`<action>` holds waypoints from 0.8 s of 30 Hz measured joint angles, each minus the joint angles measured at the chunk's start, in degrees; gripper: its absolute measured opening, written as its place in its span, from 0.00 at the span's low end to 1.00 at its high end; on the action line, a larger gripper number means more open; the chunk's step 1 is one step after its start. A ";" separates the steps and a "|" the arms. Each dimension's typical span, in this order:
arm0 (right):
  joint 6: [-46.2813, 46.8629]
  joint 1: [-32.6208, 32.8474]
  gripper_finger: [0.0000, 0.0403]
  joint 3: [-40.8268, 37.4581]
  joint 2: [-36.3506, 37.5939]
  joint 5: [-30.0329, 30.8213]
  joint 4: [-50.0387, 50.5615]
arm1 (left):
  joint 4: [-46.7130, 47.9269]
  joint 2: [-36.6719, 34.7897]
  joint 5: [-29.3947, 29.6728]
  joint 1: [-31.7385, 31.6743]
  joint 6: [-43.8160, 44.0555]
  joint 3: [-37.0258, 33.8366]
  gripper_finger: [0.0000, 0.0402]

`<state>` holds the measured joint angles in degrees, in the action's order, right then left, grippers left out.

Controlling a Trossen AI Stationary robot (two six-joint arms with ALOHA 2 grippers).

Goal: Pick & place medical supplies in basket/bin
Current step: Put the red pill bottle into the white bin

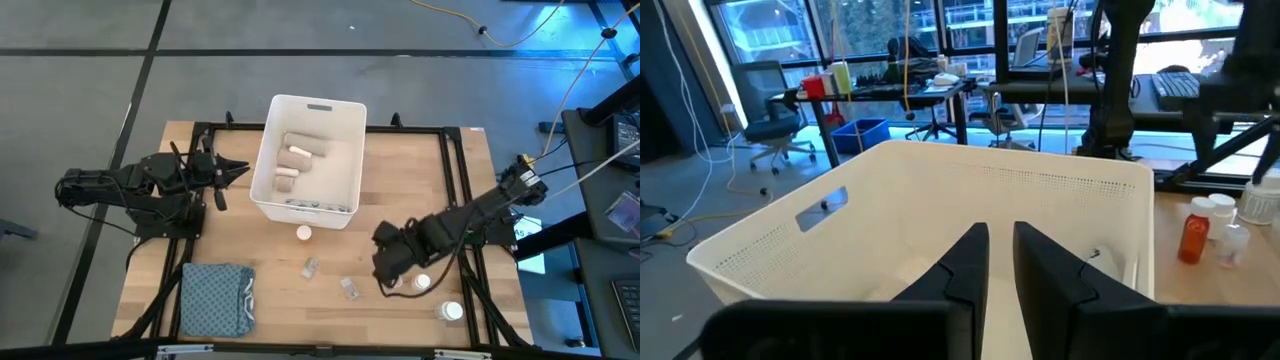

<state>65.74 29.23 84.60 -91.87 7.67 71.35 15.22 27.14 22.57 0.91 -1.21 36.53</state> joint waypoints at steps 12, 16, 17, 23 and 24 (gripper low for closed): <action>11.87 0.90 0.65 -9.86 0.04 -3.09 -0.89 | 0.02 0.00 0.00 0.00 0.42 0.00 0.11; 12.28 0.90 0.65 -12.66 0.04 -6.21 -3.90 | 0.02 0.00 0.02 0.00 0.42 0.00 0.11; 12.26 0.90 0.65 -13.23 0.04 -6.24 -5.07 | 0.02 0.00 0.02 0.00 0.42 0.00 0.11; 12.18 0.40 0.65 -15.73 0.04 -6.29 -6.75 | 0.01 0.00 0.04 0.00 0.43 0.00 0.11; 12.04 0.19 0.65 -15.80 0.04 -6.29 -6.82 | 0.02 0.00 0.04 0.00 0.44 0.00 0.11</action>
<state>77.78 29.42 68.81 -91.83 1.39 64.53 15.25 27.14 22.61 0.91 -0.78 36.53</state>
